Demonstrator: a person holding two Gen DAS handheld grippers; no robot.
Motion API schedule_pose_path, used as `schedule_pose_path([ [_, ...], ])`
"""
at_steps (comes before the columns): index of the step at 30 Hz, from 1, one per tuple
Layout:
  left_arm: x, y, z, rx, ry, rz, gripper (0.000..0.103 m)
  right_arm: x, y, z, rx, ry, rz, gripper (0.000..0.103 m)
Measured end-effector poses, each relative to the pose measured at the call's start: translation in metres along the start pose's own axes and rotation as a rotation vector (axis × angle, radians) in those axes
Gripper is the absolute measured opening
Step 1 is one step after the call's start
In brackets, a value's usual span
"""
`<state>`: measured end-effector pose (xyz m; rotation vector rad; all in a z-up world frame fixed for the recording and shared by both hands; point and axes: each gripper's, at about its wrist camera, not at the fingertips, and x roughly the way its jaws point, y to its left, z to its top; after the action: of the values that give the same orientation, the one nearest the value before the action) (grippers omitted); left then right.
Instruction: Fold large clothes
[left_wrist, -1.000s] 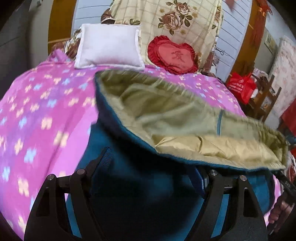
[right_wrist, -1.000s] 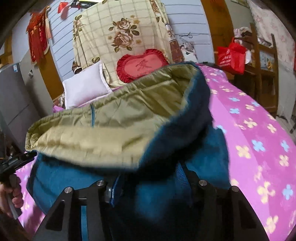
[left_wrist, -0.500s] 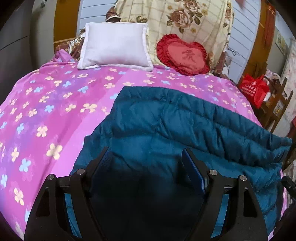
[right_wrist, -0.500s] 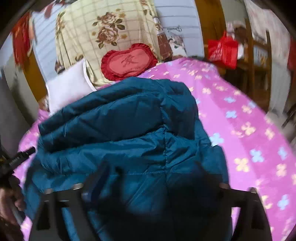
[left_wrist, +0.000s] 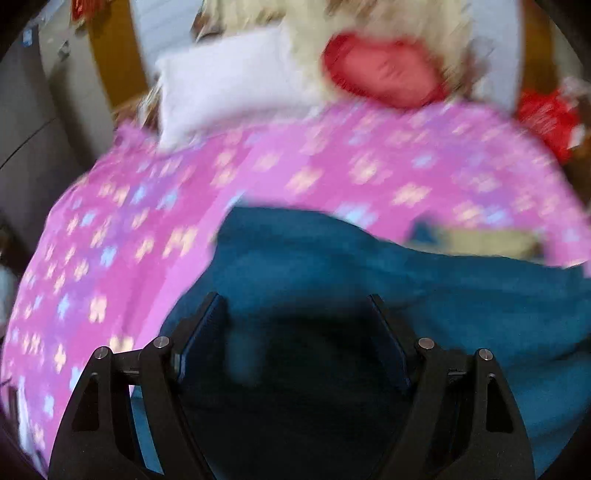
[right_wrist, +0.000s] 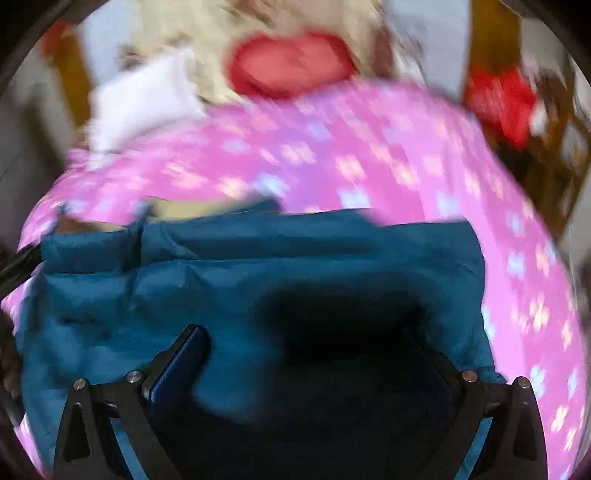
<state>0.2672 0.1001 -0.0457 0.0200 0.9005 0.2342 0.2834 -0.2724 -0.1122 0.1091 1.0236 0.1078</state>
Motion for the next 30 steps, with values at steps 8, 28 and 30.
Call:
schedule_pose_path([
  [8, 0.021, 0.009, -0.004, -0.056, 0.015, -0.03, 0.083, 0.016, -0.021, 0.001, 0.015, -0.034, 0.014, 0.103],
  [28, -0.047, 0.108, -0.111, -0.047, -0.045, -0.061, 0.084, -0.088, 0.03, -0.169, 0.018, -0.295, 0.051, 0.103],
  [30, -0.049, 0.109, -0.116, -0.052, -0.047, -0.07, 0.084, -0.088, 0.031, -0.169, -0.004, -0.298, 0.042, 0.103],
])
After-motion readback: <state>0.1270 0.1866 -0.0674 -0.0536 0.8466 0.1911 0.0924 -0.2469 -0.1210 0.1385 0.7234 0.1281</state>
